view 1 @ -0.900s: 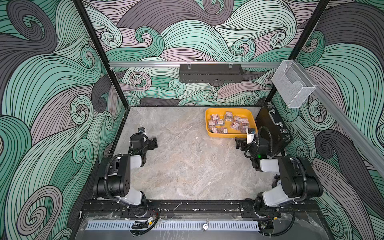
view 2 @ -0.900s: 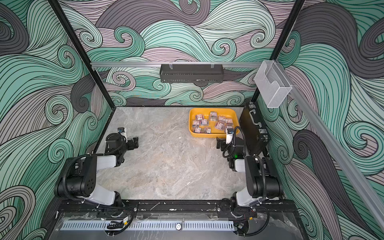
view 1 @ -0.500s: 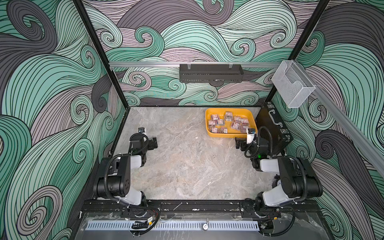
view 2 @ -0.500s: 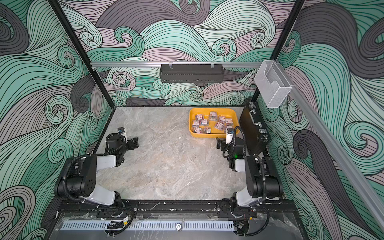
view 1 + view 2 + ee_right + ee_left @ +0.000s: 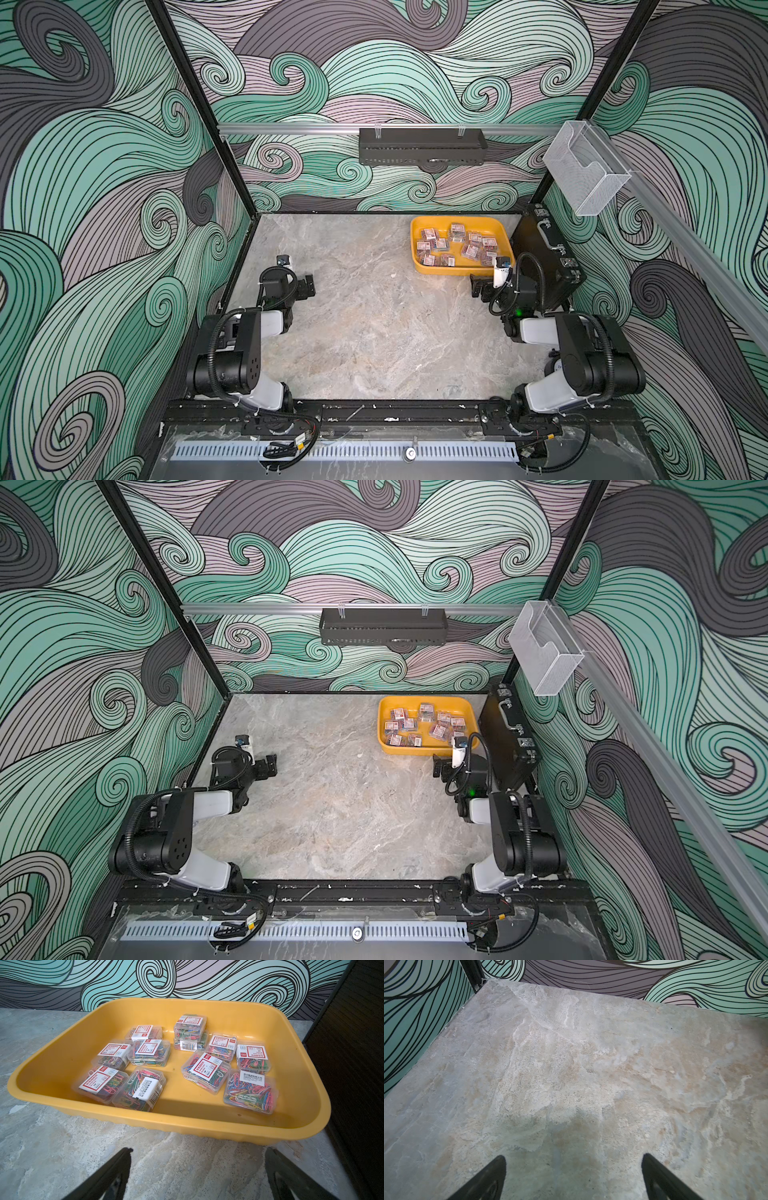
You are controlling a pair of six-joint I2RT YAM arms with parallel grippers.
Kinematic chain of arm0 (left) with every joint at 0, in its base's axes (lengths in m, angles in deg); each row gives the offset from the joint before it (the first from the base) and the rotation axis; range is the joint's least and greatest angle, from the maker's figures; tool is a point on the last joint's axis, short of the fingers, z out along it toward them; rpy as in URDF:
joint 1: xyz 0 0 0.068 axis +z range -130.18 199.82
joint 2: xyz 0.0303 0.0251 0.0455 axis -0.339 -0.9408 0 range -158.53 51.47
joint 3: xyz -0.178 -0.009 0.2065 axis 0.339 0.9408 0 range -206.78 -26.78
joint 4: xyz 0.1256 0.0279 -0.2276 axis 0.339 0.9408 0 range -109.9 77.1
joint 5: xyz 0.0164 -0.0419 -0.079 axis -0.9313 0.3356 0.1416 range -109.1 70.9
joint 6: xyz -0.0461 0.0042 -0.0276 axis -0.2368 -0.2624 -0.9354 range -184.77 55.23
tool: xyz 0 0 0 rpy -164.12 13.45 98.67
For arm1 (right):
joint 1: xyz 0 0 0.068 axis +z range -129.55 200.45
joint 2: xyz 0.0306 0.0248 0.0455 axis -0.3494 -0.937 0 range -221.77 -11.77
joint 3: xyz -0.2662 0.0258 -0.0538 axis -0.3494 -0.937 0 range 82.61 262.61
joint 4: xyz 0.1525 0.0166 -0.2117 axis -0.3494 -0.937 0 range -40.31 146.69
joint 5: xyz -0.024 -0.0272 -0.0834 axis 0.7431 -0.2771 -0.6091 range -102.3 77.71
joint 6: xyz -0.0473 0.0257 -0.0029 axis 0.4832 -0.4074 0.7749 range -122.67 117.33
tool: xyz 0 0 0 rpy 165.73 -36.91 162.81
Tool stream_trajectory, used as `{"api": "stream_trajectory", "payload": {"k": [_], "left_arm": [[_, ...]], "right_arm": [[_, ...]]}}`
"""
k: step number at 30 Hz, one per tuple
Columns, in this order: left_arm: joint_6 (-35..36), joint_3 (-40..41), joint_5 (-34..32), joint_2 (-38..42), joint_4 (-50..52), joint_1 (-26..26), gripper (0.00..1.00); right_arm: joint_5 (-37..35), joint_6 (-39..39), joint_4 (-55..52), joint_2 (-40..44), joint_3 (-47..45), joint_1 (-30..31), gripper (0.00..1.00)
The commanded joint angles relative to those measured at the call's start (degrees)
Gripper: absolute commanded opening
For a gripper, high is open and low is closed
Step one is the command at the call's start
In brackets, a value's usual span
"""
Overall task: Take the paper clips out of the storage box
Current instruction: Move the storage box to the center of the board.
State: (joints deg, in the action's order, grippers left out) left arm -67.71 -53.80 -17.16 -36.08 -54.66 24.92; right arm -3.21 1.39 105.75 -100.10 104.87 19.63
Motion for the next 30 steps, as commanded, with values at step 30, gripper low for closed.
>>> {"api": "stream_trajectory", "payload": {"k": [30], "left_arm": [[-3.1, -10.2, -6.9, 16.0, 24.8, -6.4, 0.99]], "right_arm": [[-7.5, -1.6, -23.0, 29.0, 4.1, 3.5, 0.99]]}}
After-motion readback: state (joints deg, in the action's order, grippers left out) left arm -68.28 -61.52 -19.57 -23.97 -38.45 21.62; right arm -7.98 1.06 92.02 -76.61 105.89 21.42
